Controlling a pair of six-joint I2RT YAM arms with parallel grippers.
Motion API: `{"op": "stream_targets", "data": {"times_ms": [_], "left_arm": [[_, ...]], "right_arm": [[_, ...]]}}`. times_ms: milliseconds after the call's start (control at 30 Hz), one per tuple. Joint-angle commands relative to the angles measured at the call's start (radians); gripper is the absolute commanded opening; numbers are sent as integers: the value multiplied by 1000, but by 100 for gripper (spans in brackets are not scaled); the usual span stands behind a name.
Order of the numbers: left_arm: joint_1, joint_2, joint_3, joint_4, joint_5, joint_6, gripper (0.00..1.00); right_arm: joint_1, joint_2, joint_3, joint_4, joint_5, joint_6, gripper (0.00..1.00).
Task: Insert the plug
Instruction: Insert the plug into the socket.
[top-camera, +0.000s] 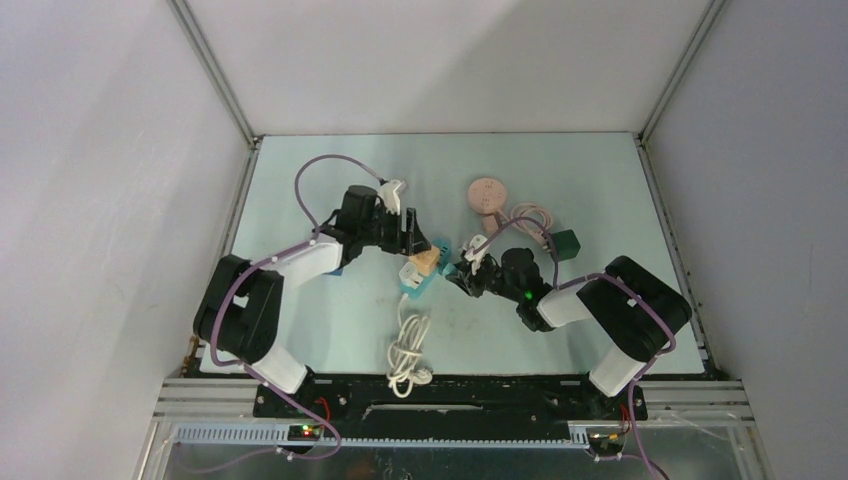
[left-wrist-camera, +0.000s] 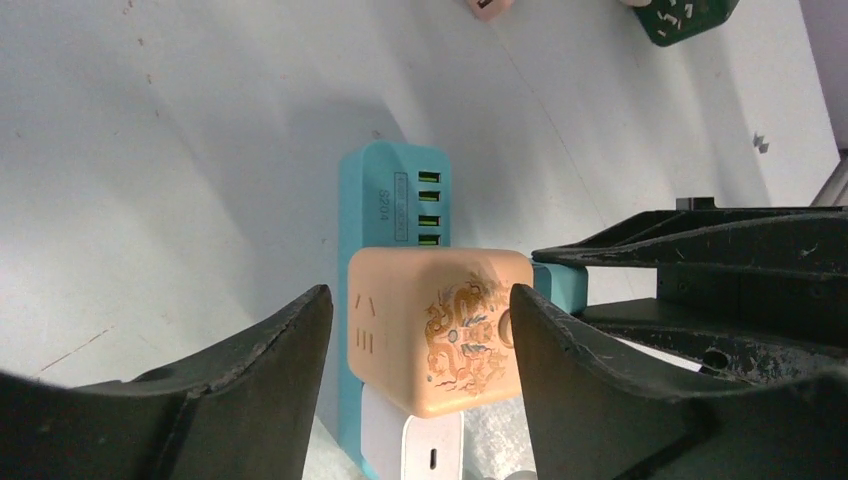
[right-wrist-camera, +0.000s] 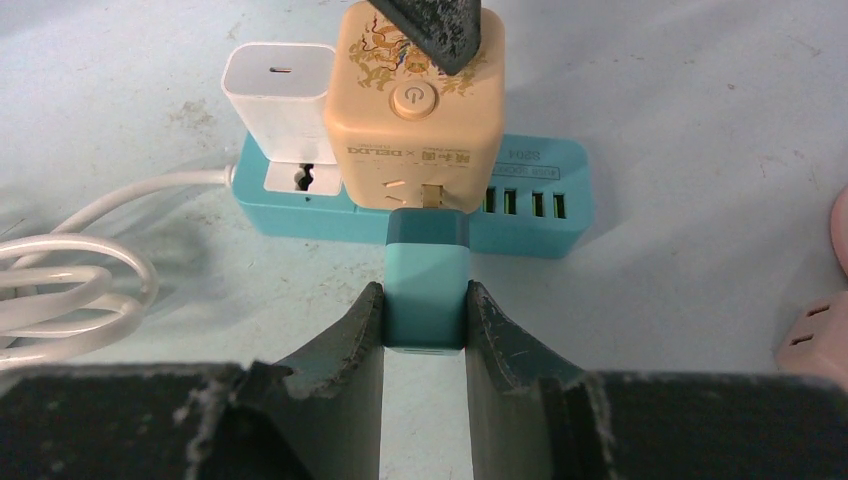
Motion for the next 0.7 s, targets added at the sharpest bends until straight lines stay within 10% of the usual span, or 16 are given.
{"op": "stream_targets", "data": {"times_ms": [0, 233, 667], "left_arm": [[20, -16, -22, 22, 20, -13, 67], [24, 50, -51, 46, -11, 4, 64], [16, 91, -83, 33, -17, 40, 17]], "right_arm": [[12, -17, 34, 23, -32, -11, 0], [10, 3, 43, 12, -22, -1, 0], [13, 19, 98, -39, -62, -16, 0]]}}
